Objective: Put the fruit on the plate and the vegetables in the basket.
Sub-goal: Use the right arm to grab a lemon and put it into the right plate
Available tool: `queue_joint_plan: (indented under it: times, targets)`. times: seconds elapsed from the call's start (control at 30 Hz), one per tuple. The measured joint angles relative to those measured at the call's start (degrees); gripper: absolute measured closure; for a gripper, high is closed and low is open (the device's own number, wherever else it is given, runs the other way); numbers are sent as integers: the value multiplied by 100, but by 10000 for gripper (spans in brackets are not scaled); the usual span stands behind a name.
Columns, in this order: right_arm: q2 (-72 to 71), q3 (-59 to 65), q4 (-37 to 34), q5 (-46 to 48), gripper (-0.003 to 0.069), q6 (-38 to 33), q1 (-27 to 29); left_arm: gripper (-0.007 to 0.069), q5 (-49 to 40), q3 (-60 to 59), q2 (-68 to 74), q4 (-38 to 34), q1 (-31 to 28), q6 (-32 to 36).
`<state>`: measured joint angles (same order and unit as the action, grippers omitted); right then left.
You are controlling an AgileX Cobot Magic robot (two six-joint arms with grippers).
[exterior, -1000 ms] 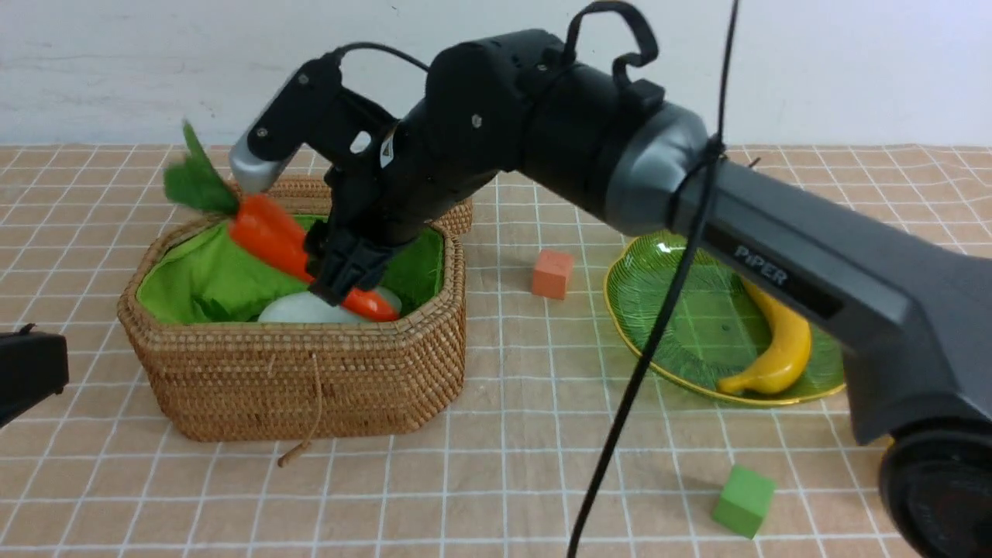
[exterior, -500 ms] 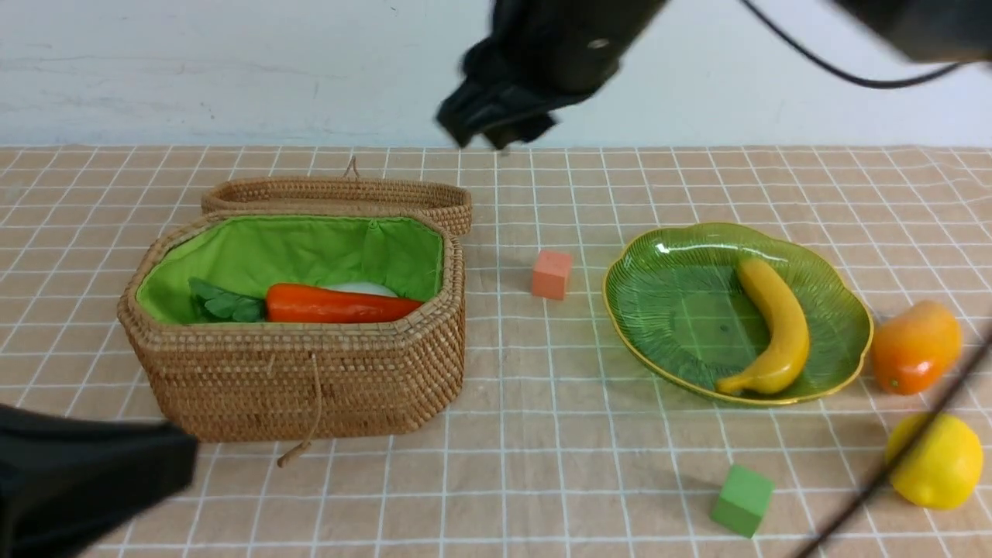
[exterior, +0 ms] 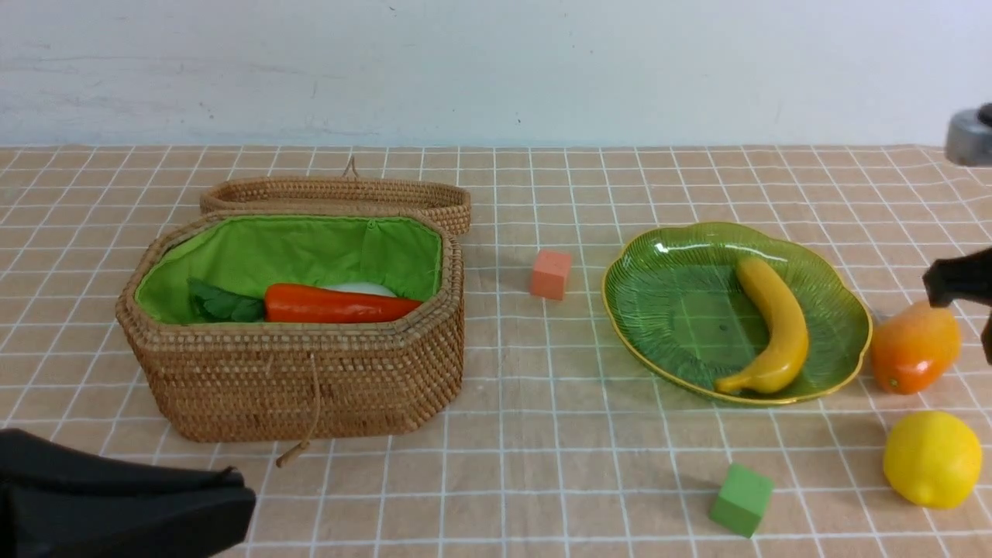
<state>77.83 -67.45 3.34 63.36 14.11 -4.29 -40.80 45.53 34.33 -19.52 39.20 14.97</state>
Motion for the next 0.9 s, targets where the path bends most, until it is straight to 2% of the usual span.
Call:
queue_joint_plan:
  times: [0.03,0.07,0.1,0.13,0.17,0.2,0.23,0.3,0.37,0.5,0.7,0.9]
  targets:
    - [30,162,-132,-155,501,87,163,638,5,0,0,-2,0,-1]
    - [48,190,-183,-210,493,114,194,638,5,0,0,-2,0,-1]
    - [140,379,-334,-358,416,170,391,638,5,0,0,-2,0,1]
    - [154,415,-334,-401,394,170,411,638,5,0,0,-2,0,1]
    - [289,527,-466,-544,299,196,558,638,15,0,0,-2,0,1]
    - [358,566,-495,-623,236,209,601,638,15,0,0,-2,0,1]
    - [393,589,-501,-655,211,216,613,638,17,0,0,-2,0,1]
    - [665,627,-512,-920,62,269,651,638,22,0,0,-2,0,1]
    - [891,627,-466,-1110,4,421,650,638,22,0,0,-2,0,1]
    - [1378,627,-334,-1352,-15,722,650,638,22,0,0,-2,0,1]
    - [2233,621,-162,-1965,39,907,650,638,8,0,0,-2,0,1]
    - [2472,602,-213,-2064,49,782,652,638,-83,0,0,-2,0,1]
